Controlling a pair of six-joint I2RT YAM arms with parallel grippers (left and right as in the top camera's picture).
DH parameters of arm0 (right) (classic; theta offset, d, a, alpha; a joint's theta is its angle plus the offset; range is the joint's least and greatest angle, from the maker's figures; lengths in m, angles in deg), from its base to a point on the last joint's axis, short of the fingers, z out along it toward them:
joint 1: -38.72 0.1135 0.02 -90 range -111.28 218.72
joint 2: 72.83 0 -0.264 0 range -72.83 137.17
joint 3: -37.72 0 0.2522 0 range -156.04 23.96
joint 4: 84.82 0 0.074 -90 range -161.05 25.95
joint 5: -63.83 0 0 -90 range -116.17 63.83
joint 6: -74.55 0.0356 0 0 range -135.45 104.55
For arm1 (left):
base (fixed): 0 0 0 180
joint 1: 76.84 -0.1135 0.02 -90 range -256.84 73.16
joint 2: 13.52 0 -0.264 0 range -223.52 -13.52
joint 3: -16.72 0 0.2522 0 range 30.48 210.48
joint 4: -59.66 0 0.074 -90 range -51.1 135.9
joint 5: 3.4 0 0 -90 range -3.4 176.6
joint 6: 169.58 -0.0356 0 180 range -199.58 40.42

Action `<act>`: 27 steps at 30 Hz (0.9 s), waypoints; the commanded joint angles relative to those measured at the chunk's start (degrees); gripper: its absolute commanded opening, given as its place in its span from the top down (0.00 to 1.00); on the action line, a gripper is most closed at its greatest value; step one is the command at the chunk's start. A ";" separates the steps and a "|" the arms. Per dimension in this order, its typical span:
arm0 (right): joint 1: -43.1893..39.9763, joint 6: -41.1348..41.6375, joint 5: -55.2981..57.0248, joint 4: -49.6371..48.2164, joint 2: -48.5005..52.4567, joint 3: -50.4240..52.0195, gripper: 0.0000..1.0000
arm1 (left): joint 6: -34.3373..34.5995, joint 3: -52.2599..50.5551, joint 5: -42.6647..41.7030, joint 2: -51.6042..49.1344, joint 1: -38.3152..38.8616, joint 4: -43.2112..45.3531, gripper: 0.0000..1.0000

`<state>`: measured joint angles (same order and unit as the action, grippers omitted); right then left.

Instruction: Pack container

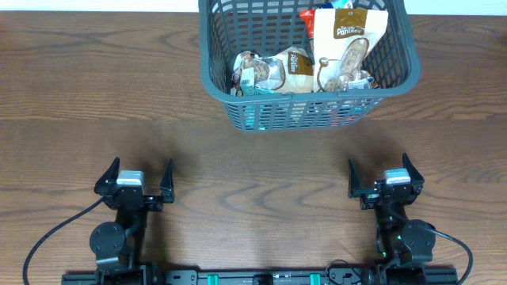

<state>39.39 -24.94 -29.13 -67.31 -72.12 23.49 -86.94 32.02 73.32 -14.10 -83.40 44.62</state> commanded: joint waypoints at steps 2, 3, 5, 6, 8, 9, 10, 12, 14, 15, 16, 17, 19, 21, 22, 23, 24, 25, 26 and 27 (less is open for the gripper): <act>0.50 -0.44 0.15 0.22 -0.42 0.15 0.01 | 0.57 -1.31 -0.22 0.42 0.24 -1.64 0.01; 0.50 -0.44 0.15 0.22 -0.42 0.15 0.01 | 0.57 -1.31 -0.22 0.42 0.26 -1.64 0.01; 0.50 -0.44 0.15 0.22 -0.42 0.15 0.01 | 0.55 -1.31 -0.22 0.42 0.28 -1.64 0.01; 0.50 -0.44 0.15 0.22 -0.42 0.15 0.01 | 0.55 -1.31 -0.20 0.42 0.28 -1.64 0.01; 0.50 -0.44 0.15 0.22 -0.42 0.15 0.01 | 0.55 -1.31 -0.22 0.42 0.28 -1.64 0.01; 0.50 -0.44 0.15 0.22 -0.42 0.15 0.01 | 0.55 -1.31 -0.22 0.42 0.28 -1.62 0.02; 0.50 -0.44 0.15 0.22 -0.42 0.15 0.01 | 0.55 -1.31 -0.22 0.42 0.28 -1.57 0.01; 0.50 -0.44 0.15 0.22 -0.42 0.15 0.01 | 0.55 -1.31 -0.22 0.42 0.28 -1.53 0.01; 0.50 -0.44 0.15 0.22 -0.42 0.15 0.01 | 0.52 -1.31 -0.22 0.42 0.28 -1.51 0.01; 0.50 -0.44 0.15 0.22 -0.42 0.15 0.01 | 0.55 -1.31 -0.22 0.42 0.28 -1.46 0.01; 0.50 -0.44 0.15 0.22 -0.42 0.15 0.01 | 0.52 -1.31 -0.22 0.42 0.28 -1.46 0.01; 0.50 -0.44 0.15 0.22 -0.42 0.15 0.01 | 0.52 -1.31 -0.22 0.42 0.28 -1.46 0.01; 0.50 -0.44 0.15 0.22 -0.42 0.15 0.01 | 0.55 -1.31 -0.22 0.42 0.28 -1.46 0.02; 0.50 -0.44 0.15 0.22 -0.42 0.15 0.01 | 0.52 -1.31 -0.22 0.42 0.61 -1.46 0.01; 0.50 -0.44 0.15 0.22 -0.42 0.15 0.01 | 0.52 -1.31 -0.22 0.42 1.01 -1.46 0.01; 0.50 -0.44 0.15 0.22 -0.42 0.15 0.01 | 0.52 -1.31 -0.22 0.42 1.51 -1.46 0.01; 0.50 -0.44 0.15 0.22 -0.42 0.15 0.01 | 0.52 -1.31 -0.22 0.42 2.12 -1.46 0.02; 0.50 -0.44 0.15 0.22 -0.42 0.15 0.01 | 0.52 -1.31 -0.22 0.42 2.56 -1.46 0.01; 0.50 -0.44 0.15 0.22 -0.42 0.15 0.01 | 0.52 -1.31 -0.22 0.39 2.82 -1.46 0.01; 0.50 -0.44 0.15 0.22 -0.42 0.15 0.01 | 0.52 -1.31 -0.22 0.39 2.84 -1.44 0.01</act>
<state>39.39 -24.94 -29.13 -67.28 -72.12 23.49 -86.94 32.02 73.43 -14.10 -81.13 44.62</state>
